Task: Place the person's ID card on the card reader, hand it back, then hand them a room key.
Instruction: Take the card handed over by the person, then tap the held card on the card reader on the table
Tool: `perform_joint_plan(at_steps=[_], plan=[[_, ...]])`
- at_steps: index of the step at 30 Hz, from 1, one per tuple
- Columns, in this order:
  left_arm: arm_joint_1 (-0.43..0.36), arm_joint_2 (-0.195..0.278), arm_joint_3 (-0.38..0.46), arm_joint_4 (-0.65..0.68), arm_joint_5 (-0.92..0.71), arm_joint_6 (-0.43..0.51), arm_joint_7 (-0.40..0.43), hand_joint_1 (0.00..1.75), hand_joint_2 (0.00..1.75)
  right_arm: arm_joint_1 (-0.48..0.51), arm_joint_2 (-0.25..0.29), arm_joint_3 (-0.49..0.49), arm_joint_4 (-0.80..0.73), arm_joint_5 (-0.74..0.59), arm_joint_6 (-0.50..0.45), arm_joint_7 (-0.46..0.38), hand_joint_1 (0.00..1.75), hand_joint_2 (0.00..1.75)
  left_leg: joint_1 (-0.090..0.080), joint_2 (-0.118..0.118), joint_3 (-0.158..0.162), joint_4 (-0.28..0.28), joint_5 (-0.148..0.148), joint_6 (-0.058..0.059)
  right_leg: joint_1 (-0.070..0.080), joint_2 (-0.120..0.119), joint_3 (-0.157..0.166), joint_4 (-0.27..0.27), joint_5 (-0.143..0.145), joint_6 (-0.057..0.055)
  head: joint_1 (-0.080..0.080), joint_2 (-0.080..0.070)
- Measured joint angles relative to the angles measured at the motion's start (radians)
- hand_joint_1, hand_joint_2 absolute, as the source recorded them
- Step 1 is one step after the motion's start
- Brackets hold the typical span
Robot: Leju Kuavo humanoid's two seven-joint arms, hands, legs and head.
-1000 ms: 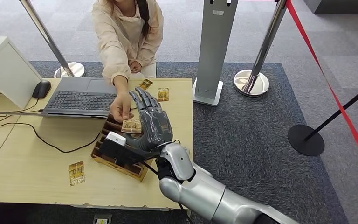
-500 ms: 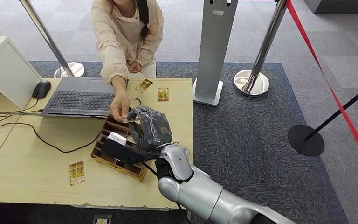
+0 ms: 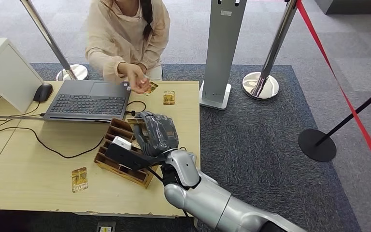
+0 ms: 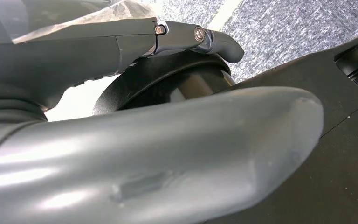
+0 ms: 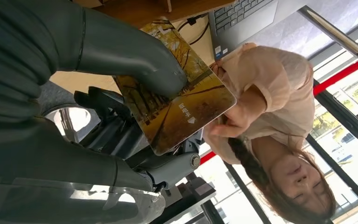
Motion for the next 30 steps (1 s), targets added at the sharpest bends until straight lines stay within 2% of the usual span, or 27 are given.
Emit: perform_joint_plan(at_steps=[7,12,19,30], plan=[[0.002,0.006,0.0,0.001,0.01,-0.013,-0.027,0.0,0.0,0.006,-0.021,-0.001,-0.049,0.052,0.0,0.037,1.75,1.75,0.0,0.0,0.0,0.0,0.0,0.0,0.0,0.0,0.0,0.0,0.0,0.0,0.0,0.0],[0.004,0.017,0.0,0.001,0.022,-0.03,-0.047,0.0,0.0,0.029,-0.055,-0.004,-0.131,0.119,0.005,0.078,1.72,1.75,0.0,0.0,0.0,0.0,0.0,0.0,0.0,0.0,0.0,0.0,0.0,0.0,0.0,0.0],[0.004,0.018,0.0,0.001,0.03,-0.029,-0.043,0.0,0.0,0.101,-0.146,-0.034,-0.281,0.196,0.02,0.135,1.74,1.75,0.0,0.0,0.0,0.0,-0.001,0.001,0.0,0.0,0.0,-0.001,0.0,0.0,0.0,0.0],[0.003,0.019,0.001,0.001,0.042,-0.027,-0.044,0.0,0.0,0.23,-0.285,-0.118,-0.46,0.226,0.021,0.16,1.75,1.75,0.0,0.0,0.0,0.0,-0.002,0.002,0.0,0.0,0.0,-0.001,-0.001,0.001,0.0,0.0]])
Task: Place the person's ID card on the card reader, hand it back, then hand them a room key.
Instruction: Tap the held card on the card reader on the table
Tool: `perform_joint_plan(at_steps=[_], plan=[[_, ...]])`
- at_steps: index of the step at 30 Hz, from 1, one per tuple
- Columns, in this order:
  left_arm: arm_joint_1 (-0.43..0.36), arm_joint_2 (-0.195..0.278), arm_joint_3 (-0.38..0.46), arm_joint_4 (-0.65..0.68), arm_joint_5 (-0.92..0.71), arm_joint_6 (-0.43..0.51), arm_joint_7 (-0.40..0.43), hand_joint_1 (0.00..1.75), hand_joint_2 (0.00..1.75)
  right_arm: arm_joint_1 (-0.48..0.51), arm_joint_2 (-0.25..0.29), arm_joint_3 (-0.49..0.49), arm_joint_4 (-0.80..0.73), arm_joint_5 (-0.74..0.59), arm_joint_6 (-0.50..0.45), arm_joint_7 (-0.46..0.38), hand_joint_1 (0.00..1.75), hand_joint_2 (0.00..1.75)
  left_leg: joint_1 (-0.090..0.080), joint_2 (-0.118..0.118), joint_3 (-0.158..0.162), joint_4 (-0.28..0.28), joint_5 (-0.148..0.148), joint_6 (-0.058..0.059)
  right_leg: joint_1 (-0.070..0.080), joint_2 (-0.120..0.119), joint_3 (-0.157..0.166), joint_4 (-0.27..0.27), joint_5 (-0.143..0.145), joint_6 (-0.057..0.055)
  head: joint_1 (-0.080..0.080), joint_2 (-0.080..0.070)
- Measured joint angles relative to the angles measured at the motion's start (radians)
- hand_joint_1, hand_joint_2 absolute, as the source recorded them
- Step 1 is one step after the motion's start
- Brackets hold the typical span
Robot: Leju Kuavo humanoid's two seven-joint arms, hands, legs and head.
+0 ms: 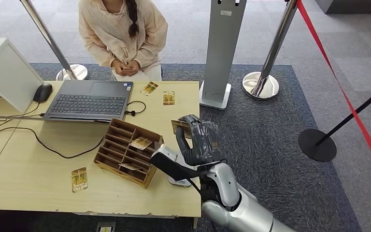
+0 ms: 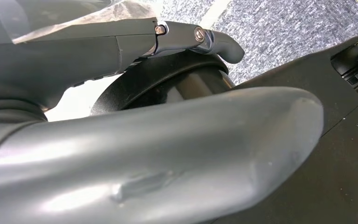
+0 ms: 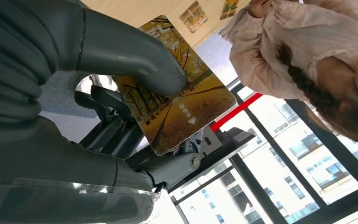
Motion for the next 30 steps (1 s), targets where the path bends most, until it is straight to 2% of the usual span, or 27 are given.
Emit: perform_joint_plan(at_steps=[6,11,30], plan=[[0.0,0.0,0.001,0.0,0.007,0.0,0.002,0.0,0.0,0.063,-0.062,-0.051,-0.059,-0.011,-0.002,0.009,1.75,1.75,0.0,0.0,0.0,0.0,0.0,0.0,0.0,0.0,0.0,0.0,0.0,0.0,0.0,0.0],[-0.001,0.0,0.002,0.0,0.012,0.0,0.004,0.0,0.0,0.1,-0.091,-0.076,-0.084,-0.022,-0.004,0.004,1.75,1.75,0.0,0.0,0.0,0.0,-0.001,0.0,0.0,0.0,0.0,0.0,0.0,0.0,0.0,0.0],[-0.002,0.0,0.022,0.0,0.014,-0.001,0.012,0.0,0.0,0.155,-0.119,-0.103,-0.086,-0.068,-0.009,-0.039,1.75,1.75,0.0,0.0,0.0,0.0,-0.001,0.001,0.0,0.0,0.0,0.0,-0.001,0.0,0.0,0.0]])
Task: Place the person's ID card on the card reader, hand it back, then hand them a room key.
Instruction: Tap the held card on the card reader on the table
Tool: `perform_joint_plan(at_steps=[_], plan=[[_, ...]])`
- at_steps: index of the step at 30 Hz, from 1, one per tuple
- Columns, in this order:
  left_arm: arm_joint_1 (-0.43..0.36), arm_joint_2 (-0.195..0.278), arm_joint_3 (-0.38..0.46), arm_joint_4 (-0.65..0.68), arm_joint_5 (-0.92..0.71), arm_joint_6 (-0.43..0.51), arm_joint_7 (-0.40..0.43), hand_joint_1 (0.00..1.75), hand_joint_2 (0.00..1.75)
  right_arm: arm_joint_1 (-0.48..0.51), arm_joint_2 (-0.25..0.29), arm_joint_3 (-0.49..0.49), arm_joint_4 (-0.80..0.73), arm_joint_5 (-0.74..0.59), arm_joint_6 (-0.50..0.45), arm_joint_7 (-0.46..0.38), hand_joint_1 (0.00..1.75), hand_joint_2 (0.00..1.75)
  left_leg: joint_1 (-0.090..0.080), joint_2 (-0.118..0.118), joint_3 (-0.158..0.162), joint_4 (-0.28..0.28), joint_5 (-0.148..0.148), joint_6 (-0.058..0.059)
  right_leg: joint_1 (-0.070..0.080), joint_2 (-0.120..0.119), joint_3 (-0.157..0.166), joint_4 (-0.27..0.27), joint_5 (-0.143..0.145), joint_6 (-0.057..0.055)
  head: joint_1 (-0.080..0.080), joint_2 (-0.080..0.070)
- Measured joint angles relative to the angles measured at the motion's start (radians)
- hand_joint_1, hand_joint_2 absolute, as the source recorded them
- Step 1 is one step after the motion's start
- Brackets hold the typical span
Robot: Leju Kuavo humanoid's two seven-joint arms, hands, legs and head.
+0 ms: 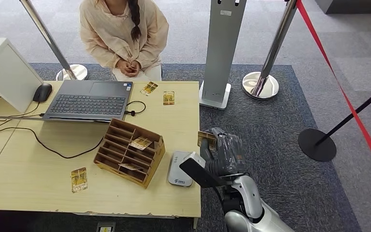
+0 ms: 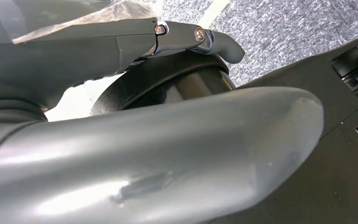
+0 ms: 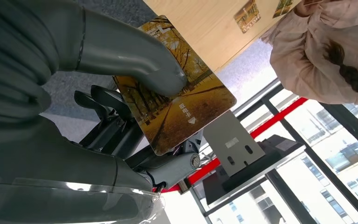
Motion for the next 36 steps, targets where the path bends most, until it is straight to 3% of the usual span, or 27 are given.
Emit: perform_joint_plan(at_steps=[16,33,36], plan=[[0.0,0.0,0.002,0.0,-0.003,0.0,0.0,0.0,0.0,0.005,0.039,0.005,0.068,-0.036,-0.003,-0.05,1.75,1.75,0.0,0.0,0.0,0.0,0.0,0.0,0.0,0.0,0.0,0.0,0.0,0.0,0.0,0.0],[0.0,0.0,0.002,-0.001,-0.008,-0.006,-0.002,0.0,0.0,0.005,0.145,0.031,0.245,-0.109,-0.002,-0.142,1.75,1.75,0.0,0.0,0.0,0.0,0.0,0.0,0.0,0.0,0.0,0.0,-0.001,0.0,0.0,0.0],[0.0,0.0,0.002,-0.001,-0.008,-0.006,-0.002,0.0,1.31,0.005,0.162,0.037,0.273,-0.127,-0.002,-0.158,1.75,1.75,0.0,0.0,0.0,0.0,0.0,0.0,0.0,0.0,0.0,0.0,-0.001,0.0,0.0,0.0]])
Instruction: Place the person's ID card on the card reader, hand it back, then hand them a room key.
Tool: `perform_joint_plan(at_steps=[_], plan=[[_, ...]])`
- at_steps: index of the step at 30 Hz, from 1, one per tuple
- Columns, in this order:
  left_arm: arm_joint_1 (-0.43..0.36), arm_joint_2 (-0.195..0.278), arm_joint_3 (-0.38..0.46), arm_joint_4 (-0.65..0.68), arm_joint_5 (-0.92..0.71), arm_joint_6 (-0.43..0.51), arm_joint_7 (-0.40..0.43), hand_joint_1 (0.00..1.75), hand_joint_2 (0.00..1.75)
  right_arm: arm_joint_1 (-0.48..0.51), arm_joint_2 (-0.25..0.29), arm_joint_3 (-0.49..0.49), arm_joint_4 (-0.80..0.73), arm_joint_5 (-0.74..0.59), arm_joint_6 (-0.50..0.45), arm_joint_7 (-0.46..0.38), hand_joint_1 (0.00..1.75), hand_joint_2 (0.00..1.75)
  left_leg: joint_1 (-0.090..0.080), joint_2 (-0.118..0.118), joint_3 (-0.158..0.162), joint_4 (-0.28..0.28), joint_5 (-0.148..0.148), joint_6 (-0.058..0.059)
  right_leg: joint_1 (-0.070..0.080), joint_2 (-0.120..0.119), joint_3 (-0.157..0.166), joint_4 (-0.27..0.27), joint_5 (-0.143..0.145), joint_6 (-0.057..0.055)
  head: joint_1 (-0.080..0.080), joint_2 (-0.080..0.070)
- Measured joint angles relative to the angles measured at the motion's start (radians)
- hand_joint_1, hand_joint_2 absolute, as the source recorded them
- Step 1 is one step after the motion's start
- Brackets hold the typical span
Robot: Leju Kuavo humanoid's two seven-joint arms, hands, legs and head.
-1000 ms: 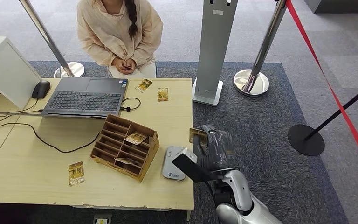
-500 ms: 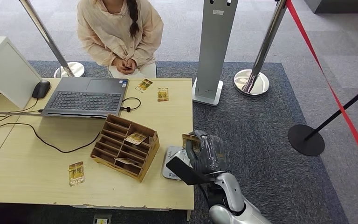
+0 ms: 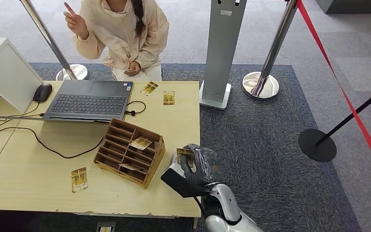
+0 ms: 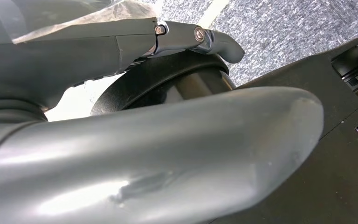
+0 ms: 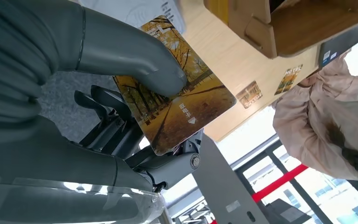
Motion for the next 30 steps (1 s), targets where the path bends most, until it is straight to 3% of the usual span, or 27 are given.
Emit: perform_joint_plan(at_steps=[1,21,30], plan=[[0.0,0.0,0.0,0.0,0.0,0.0,0.0,0.0,1.75,0.0,0.005,0.002,0.009,-0.005,0.0,-0.006,1.75,1.75,0.0,0.0,0.0,0.0,0.0,0.0,0.0,0.0,0.0,0.0,0.0,0.0,0.0,0.0],[0.0,0.0,0.003,0.0,0.006,0.0,-0.007,0.0,1.75,-0.003,0.043,0.018,0.107,-0.042,-0.004,-0.02,1.75,1.75,0.0,0.0,0.0,0.0,0.0,0.0,0.0,0.0,0.0,0.0,0.0,0.0,0.0,0.0],[-0.004,0.0,0.023,0.0,0.007,0.0,-0.007,0.0,1.75,-0.018,0.038,0.026,0.08,0.022,0.0,0.049,1.75,1.75,0.0,0.0,0.0,0.0,0.0,0.0,0.0,0.0,0.0,0.0,0.0,0.0,0.0,0.0]])
